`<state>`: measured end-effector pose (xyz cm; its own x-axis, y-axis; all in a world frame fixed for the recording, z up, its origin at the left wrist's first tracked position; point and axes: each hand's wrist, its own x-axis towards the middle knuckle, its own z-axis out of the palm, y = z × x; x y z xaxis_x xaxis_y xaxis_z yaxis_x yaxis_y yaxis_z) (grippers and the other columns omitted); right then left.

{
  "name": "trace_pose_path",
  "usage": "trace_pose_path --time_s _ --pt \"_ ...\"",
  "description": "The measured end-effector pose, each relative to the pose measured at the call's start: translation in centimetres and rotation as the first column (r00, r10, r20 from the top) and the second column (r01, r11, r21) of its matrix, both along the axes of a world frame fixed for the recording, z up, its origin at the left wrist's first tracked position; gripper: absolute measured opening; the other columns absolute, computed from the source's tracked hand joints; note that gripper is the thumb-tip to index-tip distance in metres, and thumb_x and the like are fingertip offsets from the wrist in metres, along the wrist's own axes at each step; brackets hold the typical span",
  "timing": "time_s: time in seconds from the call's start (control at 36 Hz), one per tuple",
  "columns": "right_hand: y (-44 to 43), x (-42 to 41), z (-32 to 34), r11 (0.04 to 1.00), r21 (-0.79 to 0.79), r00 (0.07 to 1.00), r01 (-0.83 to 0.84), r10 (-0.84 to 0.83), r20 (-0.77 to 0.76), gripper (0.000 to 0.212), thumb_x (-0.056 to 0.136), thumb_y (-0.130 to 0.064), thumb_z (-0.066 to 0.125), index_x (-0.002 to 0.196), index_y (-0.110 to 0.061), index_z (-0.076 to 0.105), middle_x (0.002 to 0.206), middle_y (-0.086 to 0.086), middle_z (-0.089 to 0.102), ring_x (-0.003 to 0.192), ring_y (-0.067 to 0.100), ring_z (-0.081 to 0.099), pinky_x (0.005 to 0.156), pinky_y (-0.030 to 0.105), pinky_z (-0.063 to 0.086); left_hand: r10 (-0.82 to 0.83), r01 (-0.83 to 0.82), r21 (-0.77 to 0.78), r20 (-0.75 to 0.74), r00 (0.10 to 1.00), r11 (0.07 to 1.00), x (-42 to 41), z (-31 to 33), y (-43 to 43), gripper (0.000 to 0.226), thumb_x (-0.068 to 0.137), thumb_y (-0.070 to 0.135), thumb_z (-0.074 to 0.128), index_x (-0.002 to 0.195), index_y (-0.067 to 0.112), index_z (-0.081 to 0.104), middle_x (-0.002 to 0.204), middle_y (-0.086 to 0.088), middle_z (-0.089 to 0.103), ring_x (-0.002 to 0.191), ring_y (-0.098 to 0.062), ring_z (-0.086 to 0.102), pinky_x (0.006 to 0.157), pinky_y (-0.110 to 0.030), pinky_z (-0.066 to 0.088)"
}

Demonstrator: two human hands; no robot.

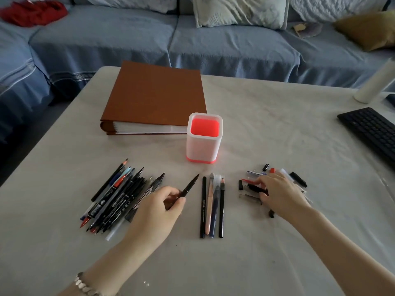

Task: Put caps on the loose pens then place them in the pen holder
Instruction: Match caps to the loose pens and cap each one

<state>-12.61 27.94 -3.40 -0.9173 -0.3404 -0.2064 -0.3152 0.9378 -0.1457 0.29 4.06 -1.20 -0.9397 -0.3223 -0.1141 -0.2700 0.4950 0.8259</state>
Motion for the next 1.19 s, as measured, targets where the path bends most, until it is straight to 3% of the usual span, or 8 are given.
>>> trace_pose_path --time_s 0.11,0.22,0.31,0.39,0.61,0.81,0.97,1.19 --pt "-0.2 0.8 1.2 0.942 -0.332 0.999 0.038 -0.038 0.007 0.031 0.084 -0.011 0.054 0.113 -0.022 0.059 0.089 -0.006 0.051 0.085 0.008 0.044 0.067 0.010 0.031 -0.005 0.005 0.035 -0.025 1.000 0.999 0.1 0.4 0.1 0.017 0.081 0.015 0.064 0.073 0.029 0.059 0.069 0.007 0.068 0.065 -0.004 0.064 0.068 -0.023 0.051" --pt "-1.6 2.7 2.6 0.700 -0.703 0.992 0.128 -0.105 0.076 0.051 0.082 -0.004 0.059 0.100 -0.051 0.053 0.085 0.000 0.059 0.072 0.012 0.053 0.073 0.018 0.042 -0.020 0.024 0.061 -0.060 0.998 0.998 0.3 0.8 0.4 0.018 0.080 0.014 0.065 0.074 0.030 0.061 0.072 0.010 0.069 0.067 -0.005 0.065 0.069 -0.027 0.053" --pt "-3.1 4.5 3.9 0.458 -0.857 0.971 0.238 -0.076 0.229 0.051 0.081 0.001 0.062 0.096 -0.047 0.059 0.089 0.005 0.059 0.074 0.015 0.056 0.070 0.018 0.048 -0.054 0.060 0.076 -0.073 0.996 0.995 0.4 1.3 0.7 0.018 0.081 0.013 0.064 0.076 0.030 0.062 0.078 0.021 0.067 0.067 -0.001 0.064 0.068 -0.019 0.051" --pt "-4.3 5.7 5.0 0.233 -0.915 0.943 0.330 -0.051 0.328 0.044 0.080 0.006 0.061 0.096 -0.034 0.061 0.085 0.005 0.060 0.070 0.009 0.060 0.061 0.012 0.047 -0.073 0.081 0.090 -0.088 0.993 0.993 0.4 1.9 1.0 0.023 0.081 0.012 0.064 0.074 0.033 0.061 0.076 0.025 0.066 0.066 0.001 0.063 0.066 -0.013 0.048" --pt "-6.1 7.0 5.7 -0.149 -0.884 0.878 0.443 -0.127 0.461 0.022 0.081 0.000 0.059 0.094 -0.018 0.059 0.070 0.008 0.070 0.062 0.012 0.068 0.058 0.016 0.052 -0.134 0.143 0.107 -0.088 0.987 0.984 0.5 2.8 1.6 0.019 0.082 0.013 0.063 0.075 0.031 0.063 0.071 0.024 0.066 0.066 -0.001 0.064 0.067 -0.018 0.050" --pt "-6.7 7.5 6.0 -0.140 -0.899 0.893 0.415 -0.129 0.432 0.023 0.081 0.001 0.059 0.092 -0.020 0.060 0.069 0.007 0.071 0.066 0.012 0.069 0.062 0.016 0.053 -0.160 0.169 0.097 -0.097 0.982 0.981 0.6 2.9 1.6 0.018 0.082 0.013 0.063 0.077 0.030 0.064 0.075 0.020 0.067 0.068 -0.002 0.064 0.069 -0.023 0.052" --pt "-6.8 7.7 6.0 -0.122 -0.905 0.898 0.407 -0.131 0.421 0.024 0.080 0.001 0.060 0.090 -0.021 0.061 0.065 -0.001 0.070 0.066 0.007 0.067 0.066 0.015 0.054 -0.186 0.194 0.064 -0.114 0.976 0.979 0.6 2.9 1.8 0.025 0.082 0.014 0.063 0.074 0.038 0.061 0.079 0.023 0.066 0.070 0.002 0.062 0.064 -0.012 0.046" --pt "-6.9 8.4 5.4 -0.075 -0.908 0.902 0.413 -0.109 0.419 0.017 0.076 0.005 0.061 0.078 -0.012 0.066 0.067 -0.001 0.072 0.064 0.008 0.067 0.065 0.018 0.056 -0.236 0.235 -0.020 -0.156 0.959 0.972 0.5 2.8 1.8 0.017 0.084 0.021 0.062 0.086 0.037 0.059 0.079 0.016 0.063 0.066 -0.008 0.058 0.064 -0.024 0.045"
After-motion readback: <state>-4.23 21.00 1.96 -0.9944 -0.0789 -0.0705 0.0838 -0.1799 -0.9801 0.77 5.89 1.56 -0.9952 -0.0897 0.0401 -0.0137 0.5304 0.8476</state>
